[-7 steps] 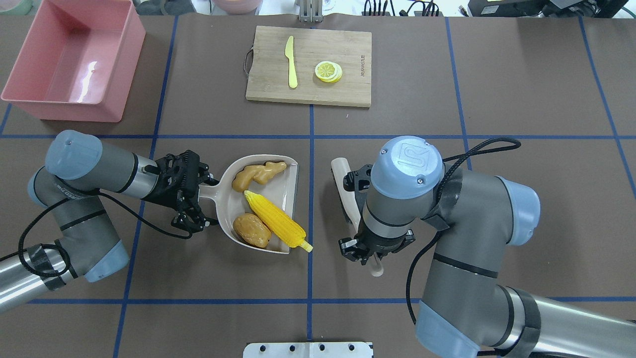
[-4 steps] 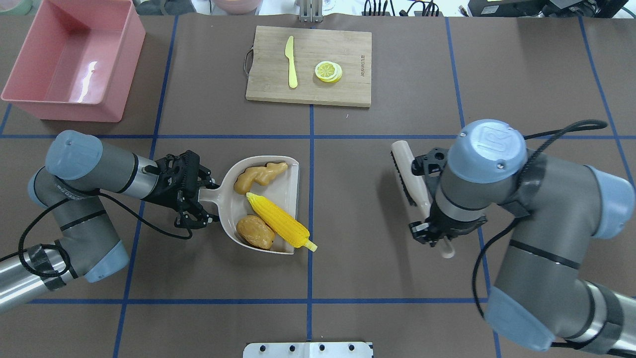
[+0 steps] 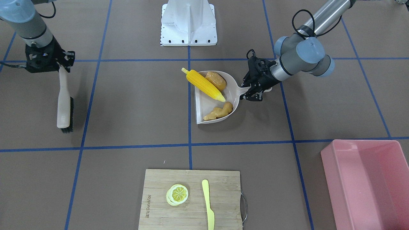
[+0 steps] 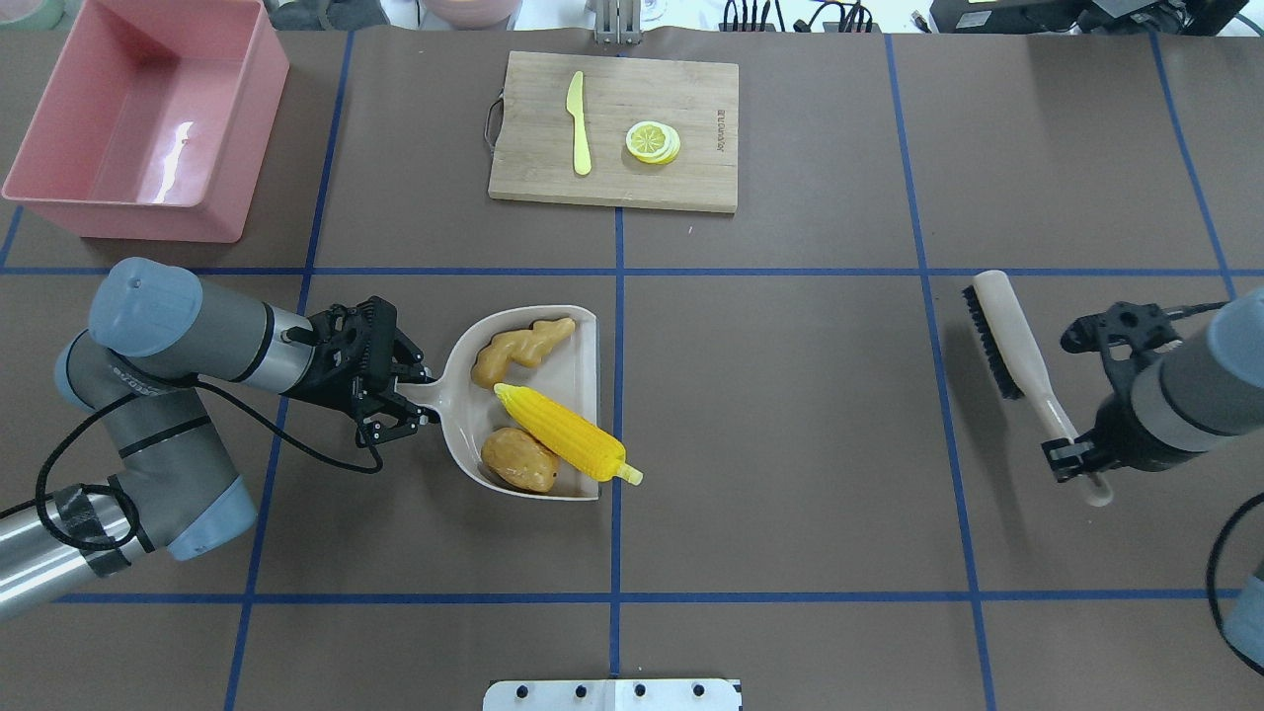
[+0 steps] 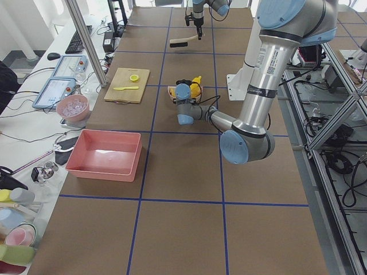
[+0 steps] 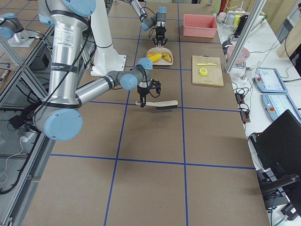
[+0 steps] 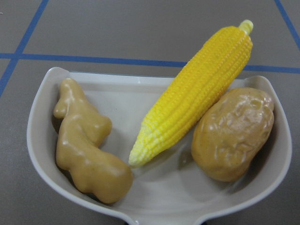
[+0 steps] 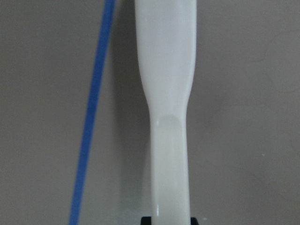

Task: Sweep and dump trash into bin
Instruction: 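Withdraw the brush with the right gripper away from the dustpan, then lift the loaded dustpan with the left gripper toward the pink bin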

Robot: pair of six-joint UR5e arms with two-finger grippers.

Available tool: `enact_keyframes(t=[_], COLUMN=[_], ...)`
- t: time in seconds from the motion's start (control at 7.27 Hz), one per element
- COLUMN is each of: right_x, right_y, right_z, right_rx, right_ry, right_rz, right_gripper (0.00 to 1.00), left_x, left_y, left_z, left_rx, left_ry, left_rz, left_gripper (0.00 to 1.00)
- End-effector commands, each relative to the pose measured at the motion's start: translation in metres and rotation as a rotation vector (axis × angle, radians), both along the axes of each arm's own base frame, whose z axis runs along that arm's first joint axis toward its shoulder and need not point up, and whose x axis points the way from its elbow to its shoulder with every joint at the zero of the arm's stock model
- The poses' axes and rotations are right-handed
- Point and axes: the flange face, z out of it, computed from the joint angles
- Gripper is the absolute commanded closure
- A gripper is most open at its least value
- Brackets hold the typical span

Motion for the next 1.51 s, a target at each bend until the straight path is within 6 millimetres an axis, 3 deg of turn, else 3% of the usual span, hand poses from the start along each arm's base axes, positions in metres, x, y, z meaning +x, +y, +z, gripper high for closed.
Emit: enact_keyframes(t=[0.0,0.14,0.41,0.55,0.96,1.24,1.38], right_x=[0.054,0.06,0.074,0.078,0.087,0.087,0.088], right_y=[0.008,0.004,-0.002,-0.005,-0.006,-0.006,-0.006], right_z=[0.049,0.055,0.078,0.094,0.105,0.111,0.111], right_rx=[-0.041,-0.049,-0.096,-0.104,-0.142,-0.149,-0.148], right_ry=[-0.015,-0.008,-0.023,-0.061,-0.112,-0.107,-0.109], right_rz=[0.066,0.086,0.095,0.097,0.097,0.096,0.096], right_gripper=[1.0,1.0,1.0,1.0,1.0,1.0,1.0], left_x=[-0.001,-0.003,-0.017,-0.031,-0.076,-0.081,-0.081], left_y=[0.0,0.0,0.001,-0.005,-0.034,-0.042,-0.044], left_z=[-0.004,-0.01,-0.029,-0.035,-0.049,-0.048,-0.045], left_rx=[0.008,0.014,0.041,0.069,0.115,0.101,-0.052], left_ry=[0.006,0.016,0.052,0.062,0.108,0.104,0.125], left_rz=[-0.009,-0.009,-0.031,-0.12,-0.258,-0.342,-0.384], left_gripper=[0.66,0.66,0.79,1.0,1.0,1.0,1.0])
